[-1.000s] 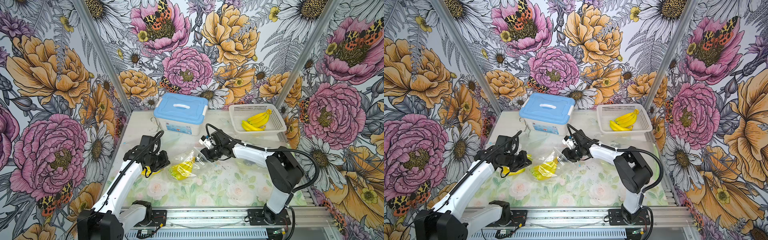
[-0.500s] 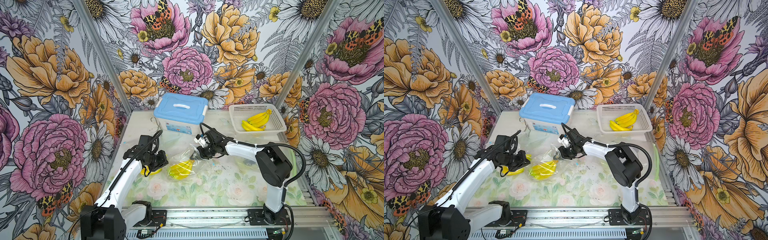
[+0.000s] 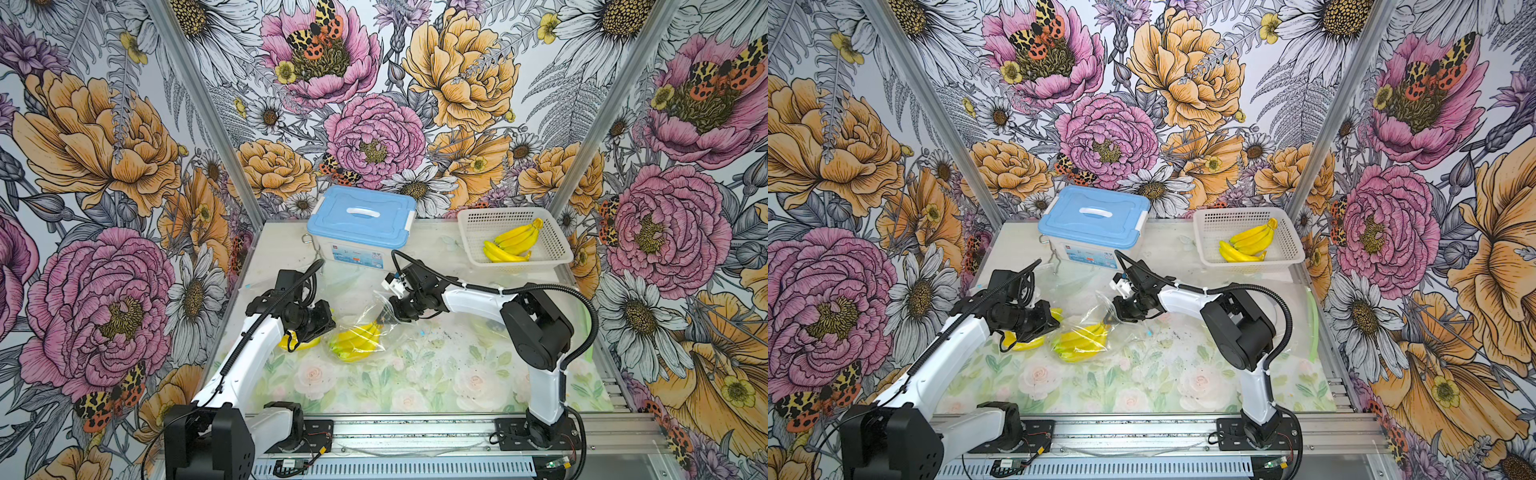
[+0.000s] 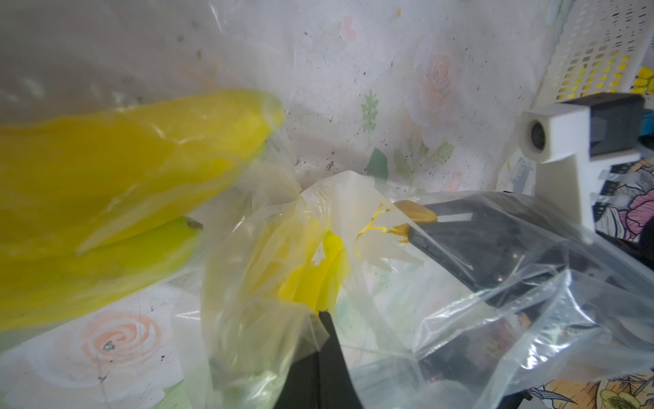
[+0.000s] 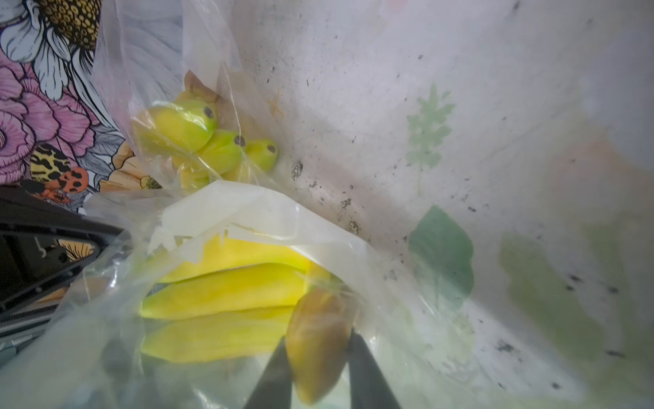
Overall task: Open the zip-top bag and take out the banana
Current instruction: Pick up the banana from the zipper food storage bag.
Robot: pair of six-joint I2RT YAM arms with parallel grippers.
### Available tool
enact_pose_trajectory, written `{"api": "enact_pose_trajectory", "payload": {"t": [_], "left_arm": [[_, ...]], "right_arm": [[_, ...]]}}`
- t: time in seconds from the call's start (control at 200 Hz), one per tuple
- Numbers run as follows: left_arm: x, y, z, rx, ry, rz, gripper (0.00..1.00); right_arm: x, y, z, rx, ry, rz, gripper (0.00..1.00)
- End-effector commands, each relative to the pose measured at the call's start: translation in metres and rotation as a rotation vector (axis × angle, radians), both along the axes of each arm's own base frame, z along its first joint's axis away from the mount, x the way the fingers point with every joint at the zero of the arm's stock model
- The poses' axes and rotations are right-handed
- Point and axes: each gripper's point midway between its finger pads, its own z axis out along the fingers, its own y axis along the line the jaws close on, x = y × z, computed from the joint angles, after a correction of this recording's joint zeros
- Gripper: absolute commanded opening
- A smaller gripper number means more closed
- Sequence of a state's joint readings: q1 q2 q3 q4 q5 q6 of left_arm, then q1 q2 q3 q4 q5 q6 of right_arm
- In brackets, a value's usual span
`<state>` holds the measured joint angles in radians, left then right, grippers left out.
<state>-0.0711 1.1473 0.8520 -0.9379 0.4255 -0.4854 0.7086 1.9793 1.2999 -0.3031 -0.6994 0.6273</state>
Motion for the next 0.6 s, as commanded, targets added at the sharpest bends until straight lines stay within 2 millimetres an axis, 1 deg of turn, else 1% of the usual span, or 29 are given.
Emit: {"api": "enact_pose_trajectory", "payload": {"t": [0.0,0.04,0.155,0.29,0.41,0.485,0.595], "left_arm": [[0.006,-0.002,0.008,-0.025,-0.045,-0.017,0.00],[0.007,-0.002,0.009,-0.024,-0.047,-0.015,0.00],[0.008,0.001,0.011,-0.007,-0.049,-0.007,0.00],[0.008,0.010,0.016,0.053,-0.040,-0.011,0.00],[0.004,0.022,0.018,0.166,-0.015,-0.047,0.00],[0.003,0.029,0.017,0.223,0.006,-0.068,0.00],[0.003,0.033,0.019,0.282,0.018,-0.105,0.00]], "right_arm": [[0.010,0.007,0.010,0.008,-0.055,-0.012,0.15],[0.012,0.004,0.013,0.004,-0.066,-0.025,0.13],[0.014,-0.008,0.026,0.000,-0.093,-0.062,0.12],[0.013,-0.034,0.042,-0.045,-0.132,-0.110,0.12],[0.007,-0.059,0.050,-0.118,-0.167,-0.117,0.12],[0.004,-0.073,0.058,-0.151,-0.188,-0.121,0.12],[0.004,-0.089,0.069,-0.174,-0.218,-0.149,0.12]]}}
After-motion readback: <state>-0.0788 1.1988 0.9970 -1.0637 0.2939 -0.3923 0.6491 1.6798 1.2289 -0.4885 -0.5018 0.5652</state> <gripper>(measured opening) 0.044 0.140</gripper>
